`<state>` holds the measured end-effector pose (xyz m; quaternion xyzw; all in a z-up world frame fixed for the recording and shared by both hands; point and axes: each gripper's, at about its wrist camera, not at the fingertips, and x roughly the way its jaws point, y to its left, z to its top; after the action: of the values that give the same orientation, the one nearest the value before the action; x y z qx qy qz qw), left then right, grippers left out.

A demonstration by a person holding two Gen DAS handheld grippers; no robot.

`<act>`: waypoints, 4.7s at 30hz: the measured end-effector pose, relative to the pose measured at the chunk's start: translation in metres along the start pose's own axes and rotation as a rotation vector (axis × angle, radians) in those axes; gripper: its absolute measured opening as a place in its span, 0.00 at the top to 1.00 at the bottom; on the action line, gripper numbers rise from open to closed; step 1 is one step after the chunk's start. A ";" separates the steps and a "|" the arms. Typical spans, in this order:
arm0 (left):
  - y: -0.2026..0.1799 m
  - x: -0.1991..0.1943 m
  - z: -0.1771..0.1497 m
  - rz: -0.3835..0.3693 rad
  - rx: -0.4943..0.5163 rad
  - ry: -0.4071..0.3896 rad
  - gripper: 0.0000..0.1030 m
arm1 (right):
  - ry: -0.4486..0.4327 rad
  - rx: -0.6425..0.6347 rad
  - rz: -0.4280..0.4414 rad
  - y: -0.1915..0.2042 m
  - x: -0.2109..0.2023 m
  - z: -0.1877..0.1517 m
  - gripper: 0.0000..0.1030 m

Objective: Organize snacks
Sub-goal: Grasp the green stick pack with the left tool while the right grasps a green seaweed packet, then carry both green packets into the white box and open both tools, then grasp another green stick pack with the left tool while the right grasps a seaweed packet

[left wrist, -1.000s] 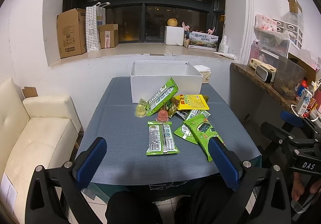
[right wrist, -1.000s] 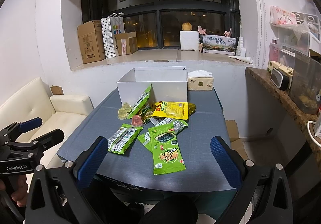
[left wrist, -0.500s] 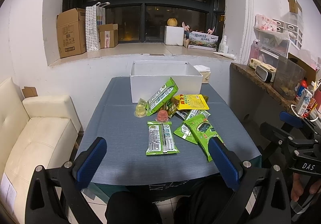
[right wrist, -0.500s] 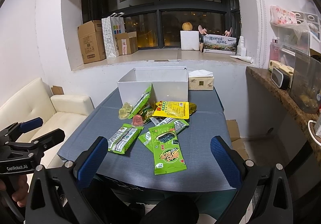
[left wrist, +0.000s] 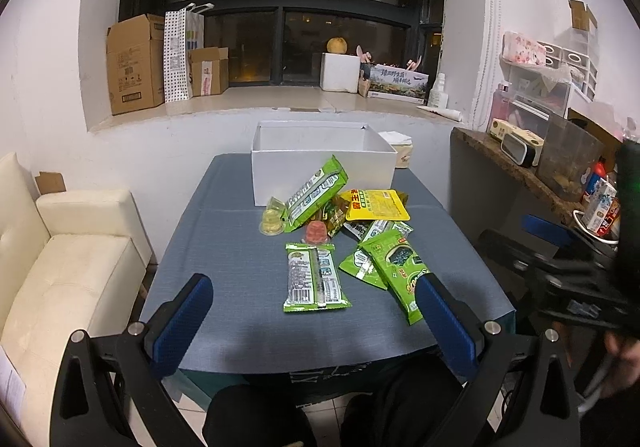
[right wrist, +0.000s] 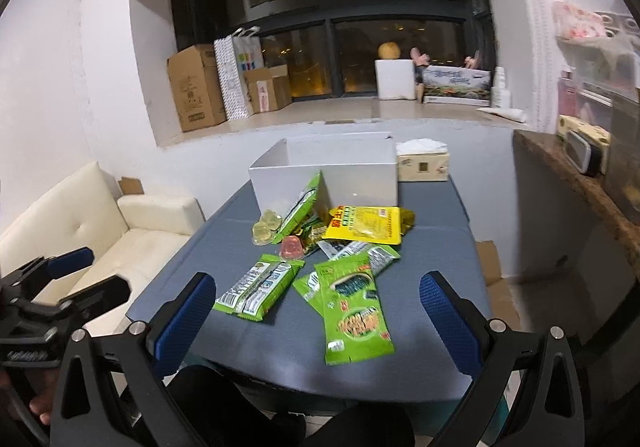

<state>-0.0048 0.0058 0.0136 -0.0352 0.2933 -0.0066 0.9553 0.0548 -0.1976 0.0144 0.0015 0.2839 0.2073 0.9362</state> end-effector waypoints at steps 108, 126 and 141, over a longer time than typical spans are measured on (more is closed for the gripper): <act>0.050 0.321 0.228 -0.028 -0.050 0.045 0.34 | 0.044 0.227 0.145 -0.103 0.263 0.200 0.86; 0.060 0.329 0.192 0.042 -0.082 0.126 0.00 | 0.083 0.203 0.051 -0.110 0.251 0.184 0.00; 0.043 0.164 0.058 -0.032 -0.145 0.066 0.00 | 0.190 0.114 0.048 -0.073 0.129 0.021 0.00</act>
<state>0.1628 0.0472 -0.0333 -0.1088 0.3236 -0.0020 0.9399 0.1915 -0.2116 -0.0456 0.0418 0.3826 0.2127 0.8982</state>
